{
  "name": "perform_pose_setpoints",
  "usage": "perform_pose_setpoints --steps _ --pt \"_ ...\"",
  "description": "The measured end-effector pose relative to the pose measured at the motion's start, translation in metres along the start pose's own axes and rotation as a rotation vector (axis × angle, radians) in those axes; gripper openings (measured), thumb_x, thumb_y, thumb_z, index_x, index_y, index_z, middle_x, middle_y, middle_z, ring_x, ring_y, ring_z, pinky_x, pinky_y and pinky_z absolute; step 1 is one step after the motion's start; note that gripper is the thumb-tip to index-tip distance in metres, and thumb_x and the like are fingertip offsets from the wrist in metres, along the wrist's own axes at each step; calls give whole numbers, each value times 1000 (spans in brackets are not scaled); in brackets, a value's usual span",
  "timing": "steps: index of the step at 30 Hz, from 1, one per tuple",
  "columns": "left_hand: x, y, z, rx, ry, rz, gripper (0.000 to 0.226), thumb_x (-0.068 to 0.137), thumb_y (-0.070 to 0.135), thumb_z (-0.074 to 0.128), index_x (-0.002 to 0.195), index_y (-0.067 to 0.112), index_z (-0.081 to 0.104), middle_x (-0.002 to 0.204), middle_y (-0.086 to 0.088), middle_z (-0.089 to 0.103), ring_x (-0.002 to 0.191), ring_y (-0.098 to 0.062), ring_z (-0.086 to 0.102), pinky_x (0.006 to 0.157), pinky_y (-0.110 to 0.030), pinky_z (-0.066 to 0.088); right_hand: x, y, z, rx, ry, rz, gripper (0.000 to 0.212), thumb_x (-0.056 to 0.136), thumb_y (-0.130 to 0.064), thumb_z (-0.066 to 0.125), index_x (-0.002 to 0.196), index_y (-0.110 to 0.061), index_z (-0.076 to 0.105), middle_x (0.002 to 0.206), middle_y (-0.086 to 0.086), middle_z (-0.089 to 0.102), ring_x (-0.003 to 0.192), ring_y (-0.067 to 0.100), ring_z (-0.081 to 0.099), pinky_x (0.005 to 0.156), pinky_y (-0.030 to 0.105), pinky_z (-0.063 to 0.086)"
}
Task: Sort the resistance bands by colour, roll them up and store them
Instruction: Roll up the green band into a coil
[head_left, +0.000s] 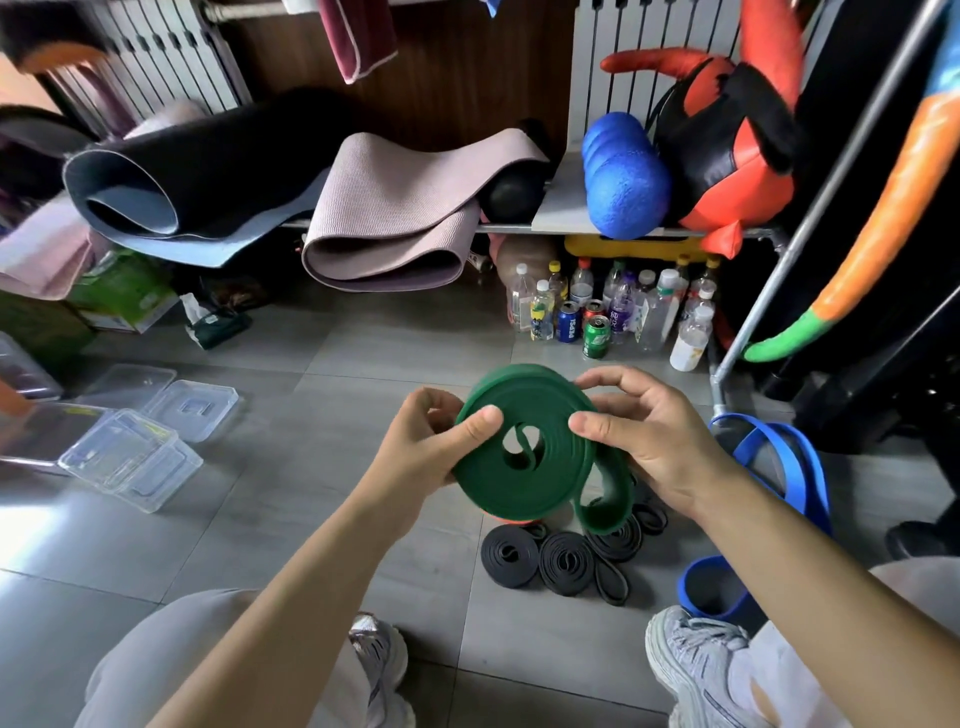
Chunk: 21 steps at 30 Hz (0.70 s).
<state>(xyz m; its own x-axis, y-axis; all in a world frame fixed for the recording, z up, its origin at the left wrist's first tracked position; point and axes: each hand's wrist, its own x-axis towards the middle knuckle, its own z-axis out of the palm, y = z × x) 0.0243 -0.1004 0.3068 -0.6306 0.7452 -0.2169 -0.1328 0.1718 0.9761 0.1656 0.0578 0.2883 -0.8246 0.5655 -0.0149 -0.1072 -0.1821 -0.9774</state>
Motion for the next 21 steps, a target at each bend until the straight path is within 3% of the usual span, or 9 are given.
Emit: perform_pose_setpoints --steps 3,5,8,11,15,21 --pt "-1 6 -5 135 -124 -67 64 57 37 77 113 20 52 100 -10 66 80 -21 69 60 -33 55 -6 -4 1 -95 -86 35 37 58 -8 84 90 -17 66 84 5 74 73 17 68 67 26 55" --pt "-4 6 -3 251 -207 -64 57 54 37 77 105 19 59 93 -7 69 78 -20 70 58 -30 54 -9 -3 3 -155 -119 57 39 58 -8 83 91 -17 65 83 4 74 73 15 68 67 24 54" --pt "-4 4 -1 323 -207 -24 53 50 37 79 95 13 63 81 -3 70 70 -16 69 56 -28 52 -12 -4 4 -187 -139 74 40 58 -8 82 93 -16 64 85 4 74 75 14 69 67 23 53" --pt "0 5 -3 257 -182 16 47 51 30 80 90 10 63 76 -4 70 70 -19 68 61 -33 54 -10 -9 2 -182 -118 62 39 57 -11 74 94 -14 64 83 1 74 76 12 70 67 20 53" --pt "-1 3 -3 210 -167 56 47 51 24 80 91 7 63 79 -4 71 72 -19 69 60 -26 53 -7 -13 -3 -231 -109 38 36 56 -15 74 91 -15 66 78 -5 74 75 5 69 68 14 51" --pt "3 5 -10 2 -49 55 47 57 15 86 97 6 65 85 -9 71 77 -24 69 62 -36 57 -3 -5 -6 -213 38 -11 29 55 -18 76 82 -11 65 73 -2 73 65 6 66 63 16 51"
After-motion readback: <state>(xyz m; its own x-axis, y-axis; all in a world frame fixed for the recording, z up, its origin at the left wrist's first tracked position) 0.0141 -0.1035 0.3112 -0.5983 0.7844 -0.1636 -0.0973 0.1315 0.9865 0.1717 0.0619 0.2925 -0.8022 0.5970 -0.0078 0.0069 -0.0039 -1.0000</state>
